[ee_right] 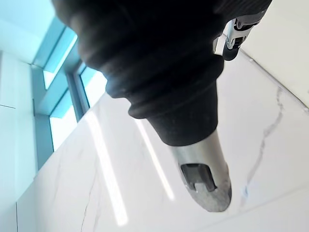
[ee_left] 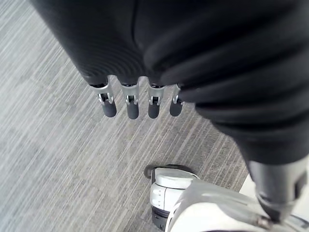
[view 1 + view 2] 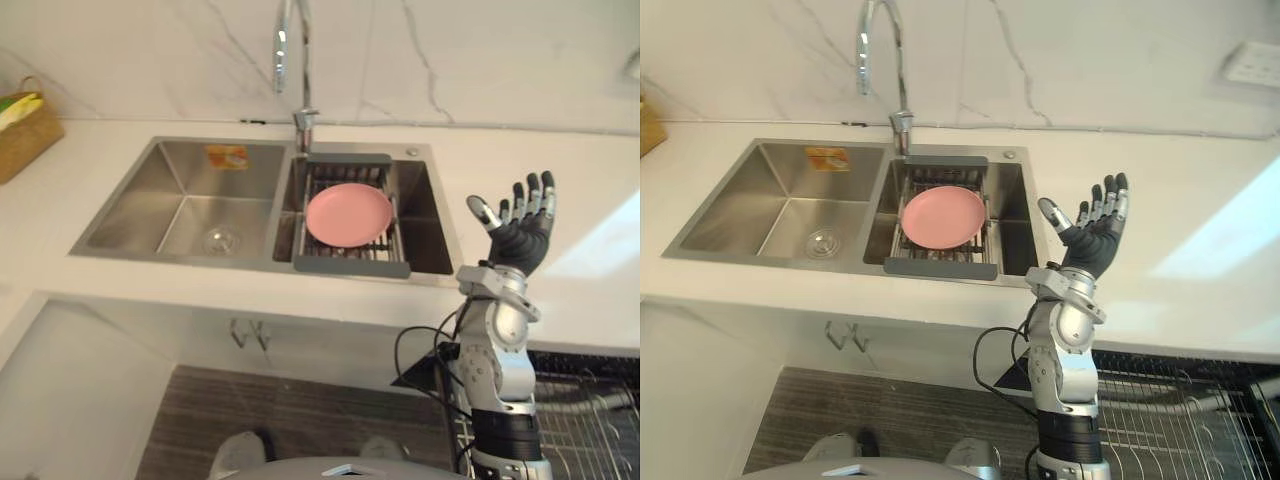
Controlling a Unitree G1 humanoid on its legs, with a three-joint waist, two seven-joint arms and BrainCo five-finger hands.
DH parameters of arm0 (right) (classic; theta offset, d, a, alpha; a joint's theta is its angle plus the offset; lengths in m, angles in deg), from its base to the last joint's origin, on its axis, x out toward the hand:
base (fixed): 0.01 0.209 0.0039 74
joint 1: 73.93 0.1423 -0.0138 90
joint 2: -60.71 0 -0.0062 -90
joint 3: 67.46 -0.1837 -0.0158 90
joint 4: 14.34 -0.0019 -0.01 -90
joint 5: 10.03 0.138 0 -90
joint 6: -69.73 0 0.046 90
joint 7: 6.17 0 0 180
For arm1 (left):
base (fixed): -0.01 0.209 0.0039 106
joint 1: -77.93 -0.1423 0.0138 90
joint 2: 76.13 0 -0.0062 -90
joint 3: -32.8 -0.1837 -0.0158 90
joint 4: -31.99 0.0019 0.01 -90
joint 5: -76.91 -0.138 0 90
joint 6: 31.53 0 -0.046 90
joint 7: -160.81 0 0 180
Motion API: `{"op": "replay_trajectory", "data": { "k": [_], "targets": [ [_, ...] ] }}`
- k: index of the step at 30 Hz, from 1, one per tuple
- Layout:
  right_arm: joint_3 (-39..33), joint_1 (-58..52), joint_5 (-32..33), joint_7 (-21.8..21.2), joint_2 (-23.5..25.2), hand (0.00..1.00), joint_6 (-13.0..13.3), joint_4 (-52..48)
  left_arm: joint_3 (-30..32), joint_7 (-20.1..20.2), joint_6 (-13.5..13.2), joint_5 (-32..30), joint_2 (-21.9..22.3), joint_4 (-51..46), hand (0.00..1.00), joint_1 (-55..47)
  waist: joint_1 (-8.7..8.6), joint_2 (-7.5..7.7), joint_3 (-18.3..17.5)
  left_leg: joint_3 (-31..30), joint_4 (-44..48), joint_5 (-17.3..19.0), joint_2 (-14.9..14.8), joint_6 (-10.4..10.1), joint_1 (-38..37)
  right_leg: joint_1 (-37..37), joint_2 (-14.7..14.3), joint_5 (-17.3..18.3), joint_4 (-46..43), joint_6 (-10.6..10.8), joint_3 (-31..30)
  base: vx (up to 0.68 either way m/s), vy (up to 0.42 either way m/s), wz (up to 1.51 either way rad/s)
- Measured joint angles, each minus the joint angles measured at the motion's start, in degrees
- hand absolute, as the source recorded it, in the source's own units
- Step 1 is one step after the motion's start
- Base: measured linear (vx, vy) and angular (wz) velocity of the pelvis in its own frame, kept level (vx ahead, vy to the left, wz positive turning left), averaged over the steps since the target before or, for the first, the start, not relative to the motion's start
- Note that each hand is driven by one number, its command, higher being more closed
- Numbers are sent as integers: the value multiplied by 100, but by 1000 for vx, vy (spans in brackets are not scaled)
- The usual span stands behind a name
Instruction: Walk over to the sink, pick up the cup, carry it to the dishwasher, place the cup inside the dishwasher, then close the dishwasher door
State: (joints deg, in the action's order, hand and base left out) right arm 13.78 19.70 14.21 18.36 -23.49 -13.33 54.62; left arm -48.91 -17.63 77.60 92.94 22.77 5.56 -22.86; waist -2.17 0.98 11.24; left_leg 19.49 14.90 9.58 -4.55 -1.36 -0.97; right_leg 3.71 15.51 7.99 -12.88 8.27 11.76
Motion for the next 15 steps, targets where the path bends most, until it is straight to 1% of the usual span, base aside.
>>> {"op": "replay_trajectory", "data": {
  "k": [1, 2, 3, 4, 5, 6, 7, 8, 9, 10, 11, 12, 13, 14, 15],
  "targets": [
    [-46, -79, -35, 38, -1, 0, -7, -65, -29, -11, -10, -51, -42, -1, 0, 45, -21, 15, -33, 114, 12, 73, 36, 14, -44, -152, 78, 52, -275, -80, -23, 105, 101, -53],
    [-51, -89, -107, 77, -2, 0, -40, -61, -67, -11, -16, -49, -70, -3, 0, 64, -27, 46, -34, 174, 14, 101, 44, 21, -68, -269, 113, 10, -488, -51, 1, 120, 74, -60],
    [-46, -88, -200, 106, 2, 0, -118, -61, -79, -37, -16, -47, -99, -6, 0, 83, -7, 78, -44, 293, 68, 60, 17, 38, -107, -522, 138, -48, -826, -101, -3, 127, 65, -84],
    [-42, -79, -202, 91, 6, 0, -142, -62, -122, -106, -18, -40, -118, -16, 0, 90, 46, 101, -56, 285, 95, 40, 29, 28, -154, -676, 134, -126, -939, -187, 7, 124, 62, -89],
    [-46, -74, -201, 57, 5, 0, -175, -61, -182, -148, -16, -36, -131, -24, 0, 90, 43, 104, -61, 307, 67, 34, 8, 34, -203, -672, 117, -179, -925, -182, 18, 123, 17, -80],
    [-57, -73, -197, -57, 1, 0, -194, -58, -330, -261, -11, -30, -155, -67, 0, 100, -26, 78, -55, 303, -42, 23, -36, 50, -300, -693, 90, -270, -923, -214, 72, 102, -10, -44],
    [-71, -80, -200, -119, 4, 0, -196, -41, -446, -292, -6, -3, -176, -145, 0, 161, -123, -14, -9, 269, -125, 12, -133, 31, -343, -753, -20, -136, -841, -345, 108, 90, -28, -31],
    [-83, -79, -201, -161, 1, 0, -197, -37, -482, -290, -2, 12, -181, -197, 0, 219, -147, -38, 3, 249, -152, 2, -192, 15, -342, -773, -113, -71, -644, -345, 107, 35, -57, -20],
    [-104, -74, -202, -212, 0, 0, -196, -37, -570, -273, 7, 10, -213, -227, 0, 331, -134, -87, 60, 9, -287, 14, -210, -33, -343, -929, -268, -87, -396, -473, 71, -8, -81, -22],
    [-110, -59, -200, -225, -3, 0, -194, -38, -618, -264, 9, 5, -230, -243, 0, 413, -111, -59, 62, -189, -334, 72, -203, -91, -346, -1034, -356, -153, -327, -539, 4, -27, -122, -19],
    [-109, -94, -197, -259, 21, 0, -187, -39, -678, -239, 24, 1, -318, -248, 0, 515, -118, 18, 75, -292, -280, 96, -182, -173, -304, -1118, -460, -523, -23, -513, -257, -30, -167, 19],
    [-193, -154, -193, -292, -12, 0, -161, -36, -731, -234, 21, -33, -397, -213, 0, 606, -203, 114, 147, -521, -172, 171, -169, -285, -309, -968, -474, -949, -22, -185, -321, 0, -168, 37],
    [-298, -183, -187, -298, -19, 0, -161, -32, -741, -232, 42, -59, -366, -217, 0, 618, -217, 28, 171, -675, -198, 168, -225, -300, -347, -885, -531, -935, -9, -207, -243, 40, -170, 60],
    [-514, -250, -181, -321, -26, 0, -145, -51, -788, -229, 43, -71, -320, -219, 0, 614, -228, -42, 145, -832, -225, 156, -314, -378, -327, -760, -631, -890, 152, -243, -89, 76, -135, 48],
    [-650, -279, -160, -354, -32, 0, -124, -51, -847, -220, 43, -70, -275, -222, 0, 603, -206, -147, 99, -899, -319, 123, -389, -439, -315, -680, -723, -902, 288, -274, 26, 70, -128, 44]
  ]
}}
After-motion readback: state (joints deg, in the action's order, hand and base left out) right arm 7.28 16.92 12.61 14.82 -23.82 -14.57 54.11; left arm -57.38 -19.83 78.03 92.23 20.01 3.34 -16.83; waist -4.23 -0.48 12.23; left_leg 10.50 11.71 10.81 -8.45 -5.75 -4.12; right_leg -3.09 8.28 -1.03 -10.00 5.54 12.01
